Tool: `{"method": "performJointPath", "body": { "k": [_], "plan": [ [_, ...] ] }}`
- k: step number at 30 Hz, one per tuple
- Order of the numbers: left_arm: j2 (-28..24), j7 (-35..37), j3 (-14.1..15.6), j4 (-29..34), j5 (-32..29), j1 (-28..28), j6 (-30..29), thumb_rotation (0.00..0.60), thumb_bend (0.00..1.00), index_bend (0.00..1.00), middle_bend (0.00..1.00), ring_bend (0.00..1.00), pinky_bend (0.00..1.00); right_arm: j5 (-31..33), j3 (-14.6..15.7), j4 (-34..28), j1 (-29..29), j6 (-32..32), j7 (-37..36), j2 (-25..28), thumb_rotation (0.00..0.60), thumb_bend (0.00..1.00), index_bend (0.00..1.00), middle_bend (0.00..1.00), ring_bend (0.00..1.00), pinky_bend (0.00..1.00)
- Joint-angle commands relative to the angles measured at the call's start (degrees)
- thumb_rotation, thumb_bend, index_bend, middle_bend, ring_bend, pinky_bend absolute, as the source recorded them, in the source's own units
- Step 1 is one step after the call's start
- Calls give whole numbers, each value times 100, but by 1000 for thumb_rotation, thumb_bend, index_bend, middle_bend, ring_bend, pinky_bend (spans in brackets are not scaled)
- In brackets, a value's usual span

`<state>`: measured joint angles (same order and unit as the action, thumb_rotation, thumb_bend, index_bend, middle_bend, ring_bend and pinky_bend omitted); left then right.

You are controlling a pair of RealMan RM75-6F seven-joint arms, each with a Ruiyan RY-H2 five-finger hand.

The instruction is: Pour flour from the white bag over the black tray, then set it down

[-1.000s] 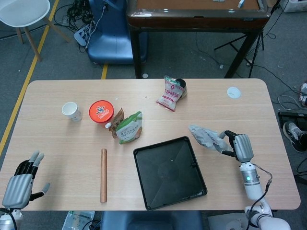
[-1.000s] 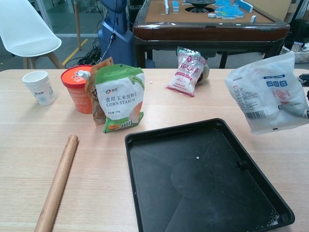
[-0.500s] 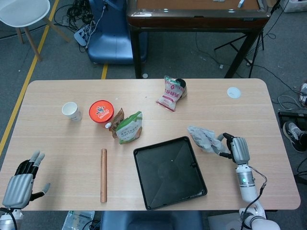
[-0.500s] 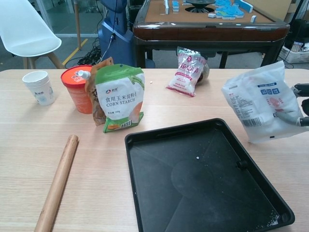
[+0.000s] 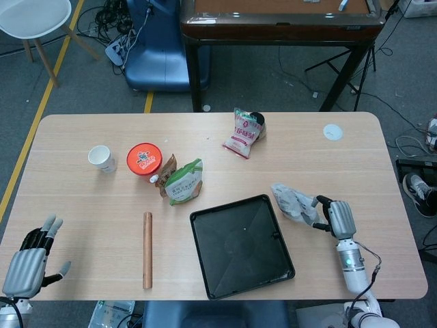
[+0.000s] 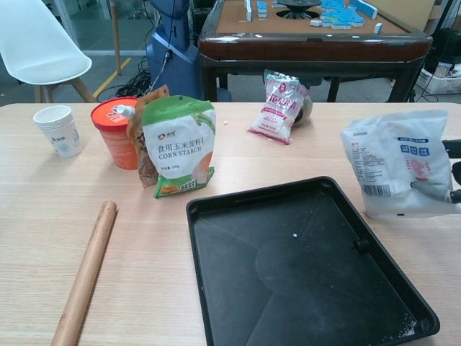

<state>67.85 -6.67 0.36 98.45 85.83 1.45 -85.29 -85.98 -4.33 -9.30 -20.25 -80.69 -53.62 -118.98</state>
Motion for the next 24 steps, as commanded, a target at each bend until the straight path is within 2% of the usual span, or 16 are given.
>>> {"method": "performJointPath", "body": {
  "k": [1,7,10,17,24],
  "plan": [
    [0,6,2,-2,-2,-1,2,600,246,0,0,84,57,-17,31,-26,57,38,-15,11,600,592,1000,892,836,888],
    [-11,8,-1,-3,-8,-6,-8,600,246,0,0,84,57,-71,120,-107,197,141,-24,46,600,592,1000,844,800,884],
    [-14,10,-1,-4,-10,-9,-12,600,246,0,0,84,57,-70,138,-191,258,232,-36,74,600,580,975,796,741,831],
    [-14,33,4,-12,-6,-12,-13,600,246,0,0,84,57,-58,158,-486,381,355,-224,178,600,402,829,702,643,698],
    [-16,56,6,-28,-11,-18,-15,600,246,0,0,84,57,-212,314,-827,467,257,-219,372,600,366,797,629,582,626]
  ]
}}
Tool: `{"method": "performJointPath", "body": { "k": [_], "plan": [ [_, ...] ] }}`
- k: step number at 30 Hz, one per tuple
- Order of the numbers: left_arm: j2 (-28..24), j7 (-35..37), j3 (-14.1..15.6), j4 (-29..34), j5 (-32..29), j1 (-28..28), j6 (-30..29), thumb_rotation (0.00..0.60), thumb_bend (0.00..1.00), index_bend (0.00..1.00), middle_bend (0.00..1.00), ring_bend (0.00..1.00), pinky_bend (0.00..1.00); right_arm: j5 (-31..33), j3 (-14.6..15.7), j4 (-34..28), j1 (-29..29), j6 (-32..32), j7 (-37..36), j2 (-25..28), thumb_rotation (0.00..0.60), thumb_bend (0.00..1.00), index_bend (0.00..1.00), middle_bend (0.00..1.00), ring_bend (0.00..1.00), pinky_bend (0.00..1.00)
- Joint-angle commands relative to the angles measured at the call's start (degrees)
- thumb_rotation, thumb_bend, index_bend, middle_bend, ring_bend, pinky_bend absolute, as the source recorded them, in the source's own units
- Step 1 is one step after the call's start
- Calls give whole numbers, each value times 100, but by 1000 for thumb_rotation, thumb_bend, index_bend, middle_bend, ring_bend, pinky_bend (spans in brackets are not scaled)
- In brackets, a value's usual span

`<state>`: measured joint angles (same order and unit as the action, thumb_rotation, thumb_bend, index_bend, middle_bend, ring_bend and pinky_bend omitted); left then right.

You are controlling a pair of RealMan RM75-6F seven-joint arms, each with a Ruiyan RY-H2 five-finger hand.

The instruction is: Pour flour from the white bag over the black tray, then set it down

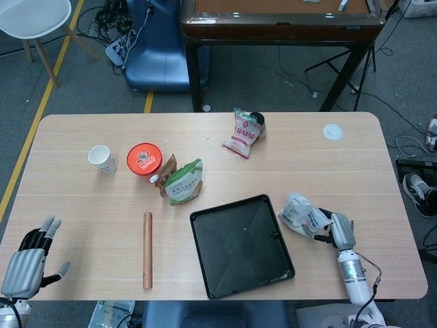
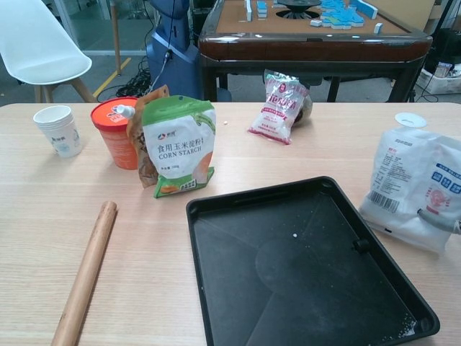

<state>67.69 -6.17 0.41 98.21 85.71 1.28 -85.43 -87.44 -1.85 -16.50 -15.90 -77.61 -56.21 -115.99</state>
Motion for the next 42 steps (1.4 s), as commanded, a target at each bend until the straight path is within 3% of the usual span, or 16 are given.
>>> {"method": "performJointPath", "body": {
  "k": [1,8,18,28,37,42],
  "plan": [
    [1,10,2,-7,2,-3,-3,600,246,0,0,84,57,-91,89,-164,43,-69,59,105,600,366,791,623,576,616],
    [-1,69,8,-52,-6,-24,-19,600,246,0,0,84,57,-251,237,-665,114,-242,349,404,600,353,725,567,517,509],
    [16,136,16,-113,-7,-33,-10,600,246,0,0,84,57,-348,345,-1485,223,-352,901,891,600,162,659,494,437,405],
    [25,126,18,-116,-13,-17,29,600,246,0,0,84,57,-335,355,-1812,362,-436,1052,1084,600,36,583,440,384,354],
    [16,99,15,-84,-6,-10,32,600,246,0,0,84,57,-525,543,-2337,538,-699,1172,1485,592,5,309,352,315,295],
    [4,65,12,-46,18,9,40,600,246,0,0,84,57,-646,687,-2733,635,-792,1368,1857,591,0,17,185,210,230]
  ]
}}
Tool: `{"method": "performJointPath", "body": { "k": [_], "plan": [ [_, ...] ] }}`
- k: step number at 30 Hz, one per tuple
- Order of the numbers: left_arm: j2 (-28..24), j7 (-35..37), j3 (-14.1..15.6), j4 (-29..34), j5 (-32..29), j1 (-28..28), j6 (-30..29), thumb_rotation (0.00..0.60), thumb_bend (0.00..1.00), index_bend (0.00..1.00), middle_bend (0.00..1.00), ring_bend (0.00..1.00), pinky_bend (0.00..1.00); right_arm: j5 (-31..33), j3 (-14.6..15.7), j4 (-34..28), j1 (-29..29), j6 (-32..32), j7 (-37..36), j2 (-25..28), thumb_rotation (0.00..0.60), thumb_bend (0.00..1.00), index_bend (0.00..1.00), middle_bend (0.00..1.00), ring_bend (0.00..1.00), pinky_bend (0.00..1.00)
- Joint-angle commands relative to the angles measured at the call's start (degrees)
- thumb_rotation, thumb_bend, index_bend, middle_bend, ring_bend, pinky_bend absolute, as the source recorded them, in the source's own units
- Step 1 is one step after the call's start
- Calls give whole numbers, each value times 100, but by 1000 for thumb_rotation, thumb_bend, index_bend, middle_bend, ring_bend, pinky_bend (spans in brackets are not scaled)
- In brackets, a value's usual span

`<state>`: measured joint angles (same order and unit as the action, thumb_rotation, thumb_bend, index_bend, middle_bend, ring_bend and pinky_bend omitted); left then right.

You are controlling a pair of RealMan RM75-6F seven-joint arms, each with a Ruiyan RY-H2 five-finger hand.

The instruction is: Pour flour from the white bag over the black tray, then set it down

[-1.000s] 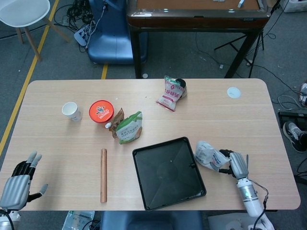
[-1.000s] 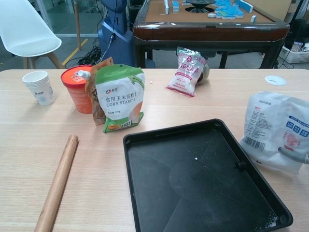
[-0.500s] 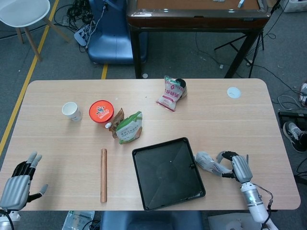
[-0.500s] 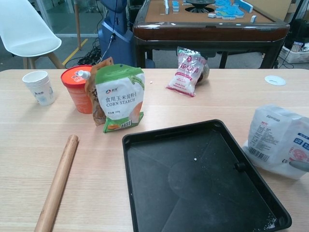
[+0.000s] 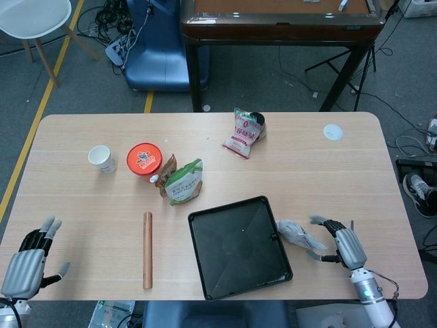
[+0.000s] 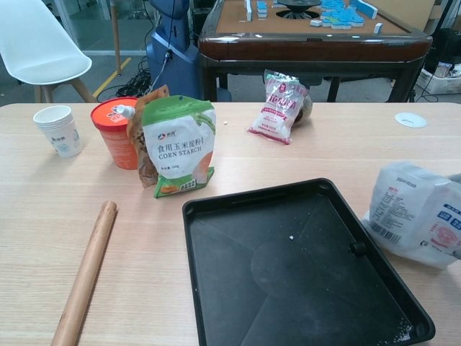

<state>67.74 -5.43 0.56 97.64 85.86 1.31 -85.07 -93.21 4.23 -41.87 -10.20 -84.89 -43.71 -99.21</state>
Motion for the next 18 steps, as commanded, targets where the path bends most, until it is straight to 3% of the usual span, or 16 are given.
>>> {"method": "performJointPath", "body": {
  "k": [1,13,18],
  "plan": [
    [2,-13,-6,16,6,10,5,600,246,0,0,84,57,-83,96,-264,78,-76,154,238,591,0,3,162,197,223],
    [-44,-105,-16,126,51,21,-38,600,246,0,0,84,57,-238,85,-875,234,-584,320,679,591,0,0,117,179,218],
    [-109,-143,-26,168,27,0,-76,600,246,0,0,84,57,-150,-106,-1123,260,-783,580,903,592,34,3,178,184,221]
  ]
}}
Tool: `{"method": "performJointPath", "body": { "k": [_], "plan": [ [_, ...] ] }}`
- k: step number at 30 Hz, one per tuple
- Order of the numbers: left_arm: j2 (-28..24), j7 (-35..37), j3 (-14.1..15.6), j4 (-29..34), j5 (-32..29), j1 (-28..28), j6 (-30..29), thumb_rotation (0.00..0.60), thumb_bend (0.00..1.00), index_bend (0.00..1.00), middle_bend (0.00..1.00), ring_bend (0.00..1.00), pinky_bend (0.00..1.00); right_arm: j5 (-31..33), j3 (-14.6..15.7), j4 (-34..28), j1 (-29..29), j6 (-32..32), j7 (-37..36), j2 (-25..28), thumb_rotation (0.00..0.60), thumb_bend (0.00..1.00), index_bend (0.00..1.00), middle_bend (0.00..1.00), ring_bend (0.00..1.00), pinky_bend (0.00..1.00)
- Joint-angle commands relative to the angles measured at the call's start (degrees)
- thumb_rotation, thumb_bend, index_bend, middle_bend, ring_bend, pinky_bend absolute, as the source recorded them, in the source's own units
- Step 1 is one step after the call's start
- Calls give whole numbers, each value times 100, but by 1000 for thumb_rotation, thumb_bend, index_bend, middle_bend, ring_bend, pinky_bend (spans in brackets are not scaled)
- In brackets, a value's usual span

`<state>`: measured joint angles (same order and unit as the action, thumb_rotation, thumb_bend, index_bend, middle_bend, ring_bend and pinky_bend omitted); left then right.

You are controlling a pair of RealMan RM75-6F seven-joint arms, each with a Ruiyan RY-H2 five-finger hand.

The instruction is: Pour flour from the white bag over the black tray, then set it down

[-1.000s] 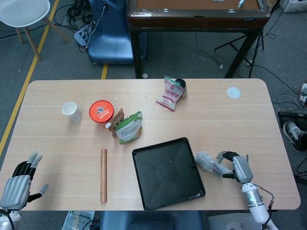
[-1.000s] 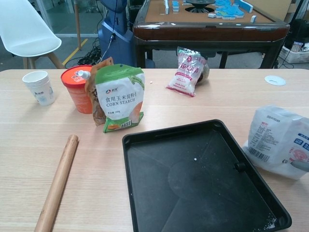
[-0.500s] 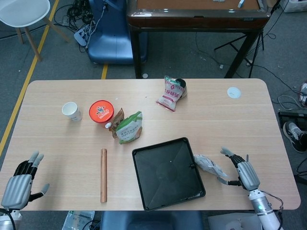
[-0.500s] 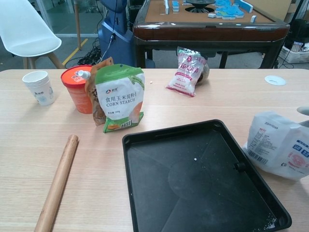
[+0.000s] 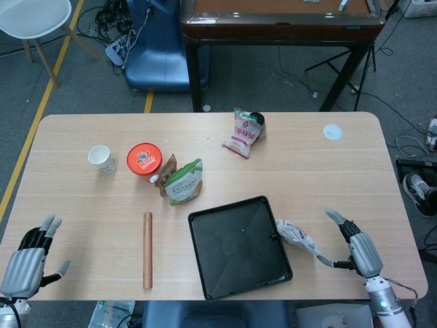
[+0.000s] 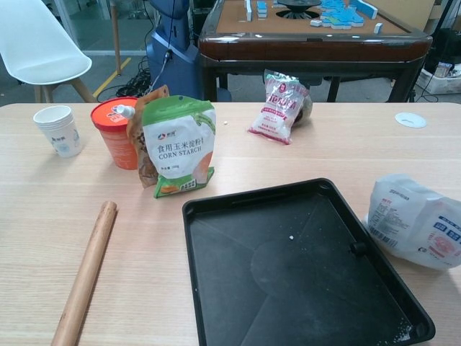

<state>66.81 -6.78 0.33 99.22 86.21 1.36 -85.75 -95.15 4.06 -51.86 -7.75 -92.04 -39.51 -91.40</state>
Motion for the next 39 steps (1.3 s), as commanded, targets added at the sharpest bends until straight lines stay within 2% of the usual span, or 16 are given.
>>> {"method": "performJointPath", "body": {
  "k": [1,5,12,17,24,31,39],
  "plan": [
    [-28,-10,-6,17,-11,-9,-15,600,246,0,0,84,57,68,-142,-173,22,-121,267,177,594,58,21,202,195,229],
    [-64,-9,-20,25,-33,-26,-49,600,246,0,0,84,57,160,-337,-649,53,-293,913,610,600,152,137,319,258,279],
    [-69,21,-25,4,-26,-23,-48,600,246,0,0,84,57,274,-521,-1495,95,-351,1540,1254,600,154,239,355,273,305],
    [-97,24,-31,3,-44,-36,-65,600,246,0,0,84,57,378,-613,-1644,169,-392,1678,1410,600,154,337,396,319,375],
    [-174,-40,-2,52,-99,-59,-33,600,246,0,0,84,57,504,-587,-1654,310,-280,2094,1488,600,169,487,475,396,447],
    [-175,-31,1,73,-117,-72,-31,600,246,0,0,84,57,588,-392,-2356,290,330,2798,2027,600,169,507,490,413,465],
    [-62,38,-48,-25,-22,-108,-203,600,246,0,0,84,57,324,-366,-2773,200,372,2894,2291,600,169,507,486,412,465]
  ]
}}
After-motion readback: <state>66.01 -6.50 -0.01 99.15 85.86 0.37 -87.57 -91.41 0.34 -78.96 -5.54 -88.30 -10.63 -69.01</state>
